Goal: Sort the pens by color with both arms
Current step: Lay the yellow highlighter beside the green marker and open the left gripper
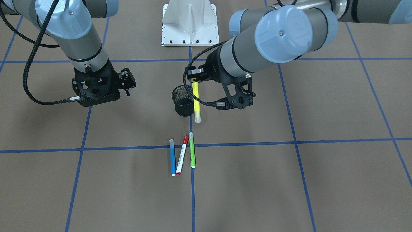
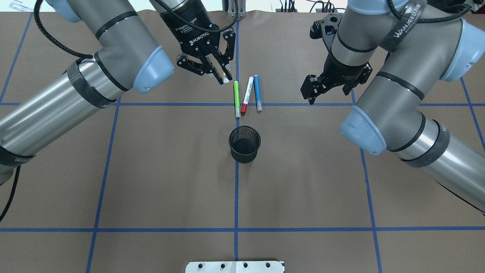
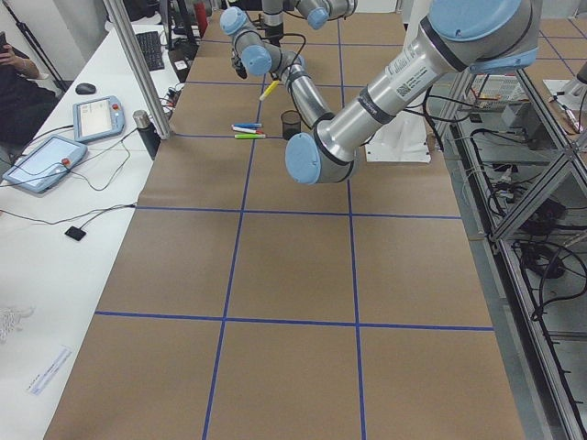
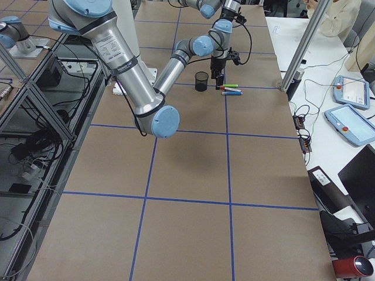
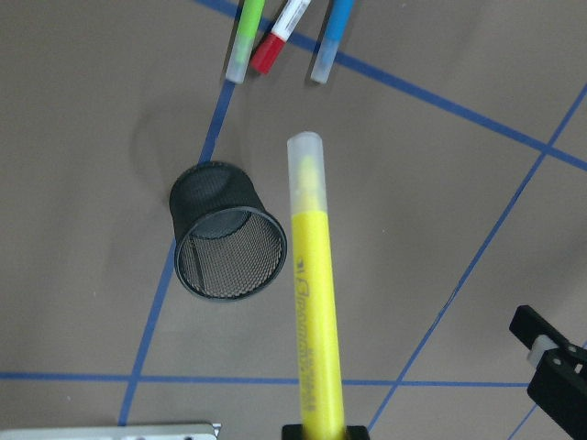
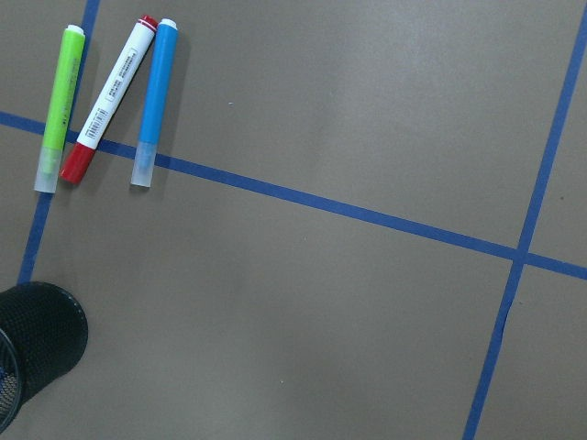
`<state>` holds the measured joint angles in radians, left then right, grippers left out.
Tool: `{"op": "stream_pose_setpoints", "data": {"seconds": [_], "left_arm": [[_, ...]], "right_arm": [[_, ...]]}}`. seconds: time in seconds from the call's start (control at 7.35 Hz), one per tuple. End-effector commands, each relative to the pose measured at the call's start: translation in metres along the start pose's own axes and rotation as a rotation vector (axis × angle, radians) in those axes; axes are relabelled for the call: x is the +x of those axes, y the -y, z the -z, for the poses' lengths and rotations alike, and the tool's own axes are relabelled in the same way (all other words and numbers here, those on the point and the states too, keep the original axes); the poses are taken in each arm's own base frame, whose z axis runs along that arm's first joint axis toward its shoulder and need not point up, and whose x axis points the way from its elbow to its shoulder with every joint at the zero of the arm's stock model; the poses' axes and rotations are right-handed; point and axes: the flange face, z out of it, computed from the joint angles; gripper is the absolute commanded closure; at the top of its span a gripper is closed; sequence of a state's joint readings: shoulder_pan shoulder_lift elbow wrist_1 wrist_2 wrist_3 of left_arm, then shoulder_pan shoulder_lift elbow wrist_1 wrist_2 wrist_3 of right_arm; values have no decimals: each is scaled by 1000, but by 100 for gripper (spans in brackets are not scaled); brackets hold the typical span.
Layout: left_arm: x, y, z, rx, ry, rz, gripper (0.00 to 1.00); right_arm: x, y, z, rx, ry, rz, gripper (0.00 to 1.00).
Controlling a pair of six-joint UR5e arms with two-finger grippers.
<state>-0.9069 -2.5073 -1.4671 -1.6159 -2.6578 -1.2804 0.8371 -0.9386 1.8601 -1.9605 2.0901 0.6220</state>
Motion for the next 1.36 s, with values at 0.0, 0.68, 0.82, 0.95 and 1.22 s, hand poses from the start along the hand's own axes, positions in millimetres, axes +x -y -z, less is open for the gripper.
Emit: {"op": "stream_pose_setpoints", "data": {"seconds": [0.0,0.68,0.82,0.95,1.22], "left_arm": [[-25,40,-6,115,75,-130,82],[-64,110,-106,298,220,-258,81],[-63,102,-131,288,238,-269,81],[-58,90,-157,294,259,-288,81],[-54,78,-184,294,275,-307,81]], "right_arm": [[2,0,1,-1,2,-2,2],[18,-2,6,13,4,-17,2],[18,-2,7,15,4,-19,2],[20,-1,8,17,6,-20,2],[19,0,10,19,10,-21,2]]}}
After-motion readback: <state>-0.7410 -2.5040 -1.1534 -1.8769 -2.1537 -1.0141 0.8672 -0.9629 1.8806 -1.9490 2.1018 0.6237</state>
